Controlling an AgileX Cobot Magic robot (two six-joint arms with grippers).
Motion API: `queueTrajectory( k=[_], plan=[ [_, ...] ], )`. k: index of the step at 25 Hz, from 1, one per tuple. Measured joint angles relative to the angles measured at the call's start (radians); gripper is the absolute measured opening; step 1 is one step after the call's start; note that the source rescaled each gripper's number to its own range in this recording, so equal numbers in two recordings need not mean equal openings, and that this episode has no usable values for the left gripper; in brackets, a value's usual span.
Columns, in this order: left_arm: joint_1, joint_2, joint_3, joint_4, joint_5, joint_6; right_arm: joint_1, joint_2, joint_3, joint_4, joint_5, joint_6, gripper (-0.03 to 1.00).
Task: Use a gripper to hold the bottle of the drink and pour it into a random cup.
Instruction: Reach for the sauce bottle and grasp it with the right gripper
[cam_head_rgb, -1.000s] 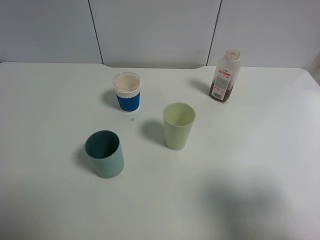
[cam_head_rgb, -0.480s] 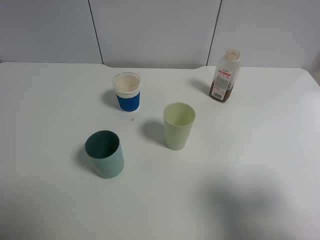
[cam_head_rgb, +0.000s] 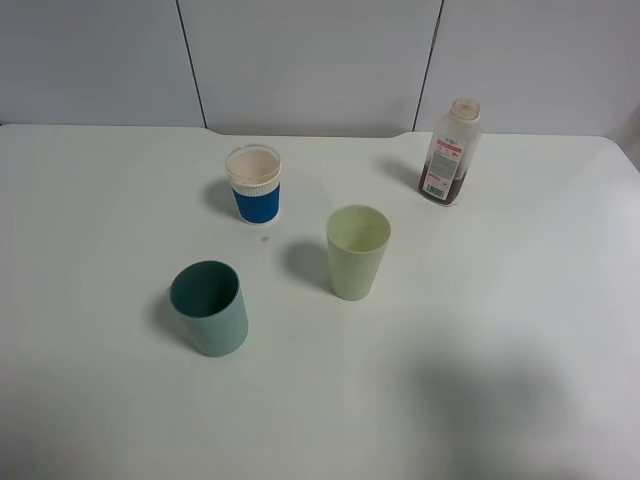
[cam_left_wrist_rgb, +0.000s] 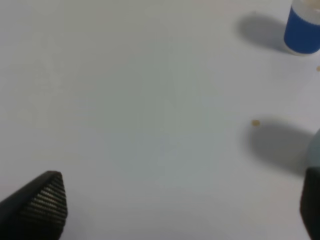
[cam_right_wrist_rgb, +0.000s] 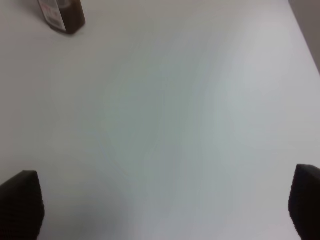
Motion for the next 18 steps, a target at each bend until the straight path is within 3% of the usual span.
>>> queueTrajectory(
  k=[6, 11, 18],
  plan=[
    [0.000, 0.000, 0.000, 0.000, 0.000, 0.000, 0.000, 0.143, -0.108, -0.006, -0.069, 0.000, 1.00],
    [0.000, 0.000, 0.000, 0.000, 0.000, 0.000, 0.000, 0.275, -0.186, -0.031, -0.074, 0.000, 1.00],
    [0.000, 0.000, 0.000, 0.000, 0.000, 0.000, 0.000, 0.453, -0.210, -0.038, -0.112, -0.019, 1.00]
  ],
)
